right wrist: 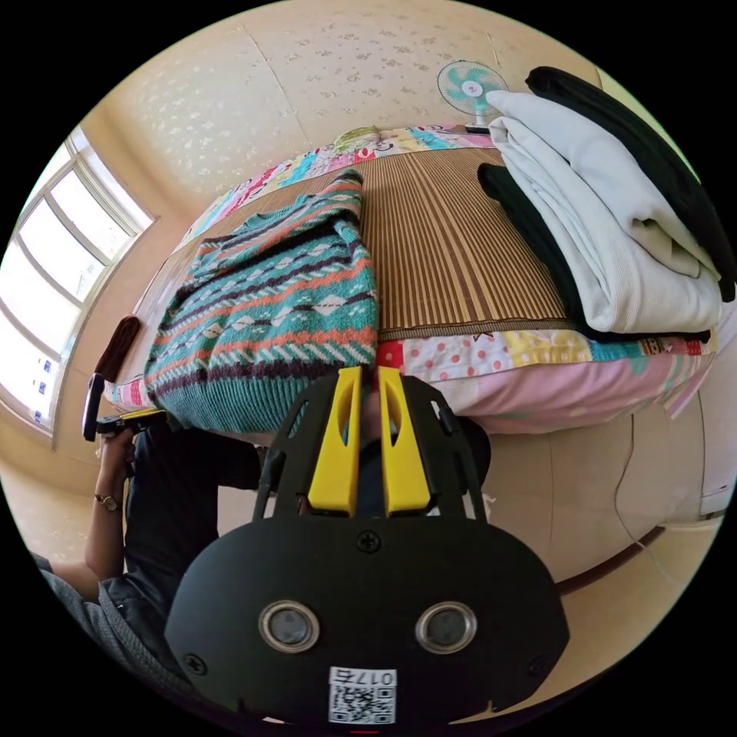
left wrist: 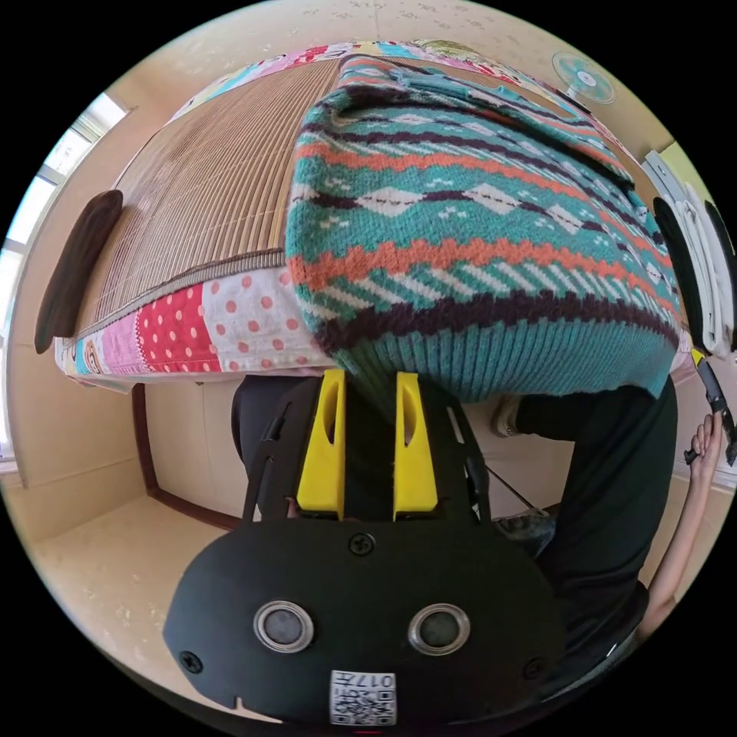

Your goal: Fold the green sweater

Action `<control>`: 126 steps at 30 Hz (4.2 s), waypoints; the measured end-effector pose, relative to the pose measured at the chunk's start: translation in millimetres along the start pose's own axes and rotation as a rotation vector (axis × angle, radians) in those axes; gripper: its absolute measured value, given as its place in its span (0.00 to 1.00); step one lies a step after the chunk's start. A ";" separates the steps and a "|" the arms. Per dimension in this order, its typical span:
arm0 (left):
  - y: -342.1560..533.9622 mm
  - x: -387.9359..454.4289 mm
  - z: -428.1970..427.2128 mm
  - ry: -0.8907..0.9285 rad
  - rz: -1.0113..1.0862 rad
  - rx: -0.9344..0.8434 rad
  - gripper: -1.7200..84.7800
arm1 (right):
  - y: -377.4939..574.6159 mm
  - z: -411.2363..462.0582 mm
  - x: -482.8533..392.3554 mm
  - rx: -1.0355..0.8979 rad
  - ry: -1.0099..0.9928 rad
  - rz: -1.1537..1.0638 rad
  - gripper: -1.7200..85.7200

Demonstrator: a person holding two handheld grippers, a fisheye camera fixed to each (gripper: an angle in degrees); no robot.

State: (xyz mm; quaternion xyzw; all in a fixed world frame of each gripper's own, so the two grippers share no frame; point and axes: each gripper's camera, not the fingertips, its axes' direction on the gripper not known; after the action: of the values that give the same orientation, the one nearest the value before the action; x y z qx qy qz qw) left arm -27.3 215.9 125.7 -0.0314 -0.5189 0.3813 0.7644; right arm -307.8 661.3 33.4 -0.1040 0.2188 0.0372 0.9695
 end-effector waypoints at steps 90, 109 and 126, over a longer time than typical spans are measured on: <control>-74.3 76.1 -198.2 0.988 0.336 0.777 0.10 | -99.4 140.1 -13.3 0.425 -0.101 -0.244 0.03; -93.4 30.4 -71.5 0.704 -0.034 0.434 0.27 | -146.7 90.3 257.2 0.326 -0.685 0.182 0.29; -110.2 -164.3 -40.0 0.972 -0.111 0.278 0.26 | -188.8 209.1 133.5 -0.374 -1.181 -0.146 0.18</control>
State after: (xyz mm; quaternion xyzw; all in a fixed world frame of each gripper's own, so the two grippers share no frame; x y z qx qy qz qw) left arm 38.1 50.8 29.8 -0.0755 -0.0485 0.3468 0.9336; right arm -78.2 526.2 195.2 -0.2486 -0.3722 0.0597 0.8922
